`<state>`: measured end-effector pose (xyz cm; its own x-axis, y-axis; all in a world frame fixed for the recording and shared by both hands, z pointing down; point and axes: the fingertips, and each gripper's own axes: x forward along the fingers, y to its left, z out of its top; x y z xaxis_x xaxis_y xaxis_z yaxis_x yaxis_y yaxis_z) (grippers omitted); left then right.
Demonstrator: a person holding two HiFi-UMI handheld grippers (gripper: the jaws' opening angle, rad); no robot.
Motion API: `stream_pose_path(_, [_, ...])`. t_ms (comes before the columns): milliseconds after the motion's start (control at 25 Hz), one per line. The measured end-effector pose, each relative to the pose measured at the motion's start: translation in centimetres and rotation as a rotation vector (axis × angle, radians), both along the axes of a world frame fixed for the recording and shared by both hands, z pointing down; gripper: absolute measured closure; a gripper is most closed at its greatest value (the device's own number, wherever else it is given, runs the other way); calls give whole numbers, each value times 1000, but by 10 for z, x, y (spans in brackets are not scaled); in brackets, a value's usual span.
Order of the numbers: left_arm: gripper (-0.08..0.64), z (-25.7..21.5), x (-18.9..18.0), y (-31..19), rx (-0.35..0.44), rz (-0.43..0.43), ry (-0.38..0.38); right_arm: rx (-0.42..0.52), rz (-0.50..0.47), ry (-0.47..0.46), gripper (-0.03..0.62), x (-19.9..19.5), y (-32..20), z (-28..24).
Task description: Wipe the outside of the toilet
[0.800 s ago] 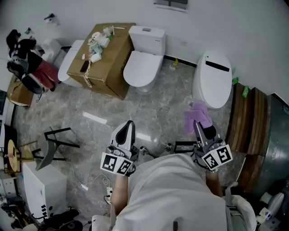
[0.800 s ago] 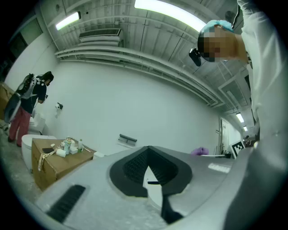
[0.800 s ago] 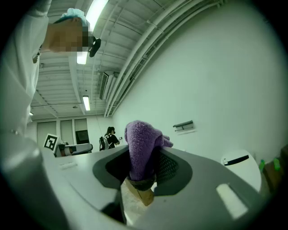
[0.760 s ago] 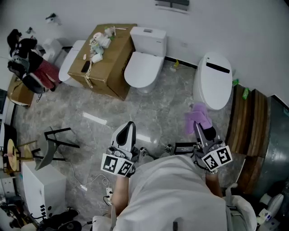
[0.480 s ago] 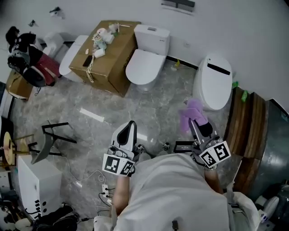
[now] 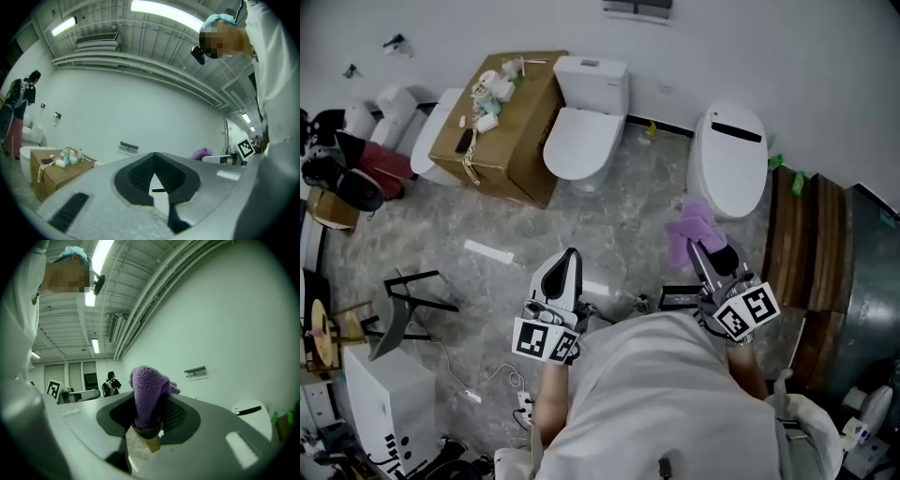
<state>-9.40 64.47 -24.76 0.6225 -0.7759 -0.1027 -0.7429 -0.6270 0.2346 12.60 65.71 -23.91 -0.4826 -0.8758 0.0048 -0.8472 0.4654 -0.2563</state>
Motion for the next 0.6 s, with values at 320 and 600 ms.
stream_pose_path(320, [555, 16, 68, -3, -31, 93, 17, -41, 73, -30, 451, 66, 10, 9])
stream_pose_path(600, [555, 16, 74, -43, -28, 108, 14, -65, 120, 4, 451, 84, -16, 16])
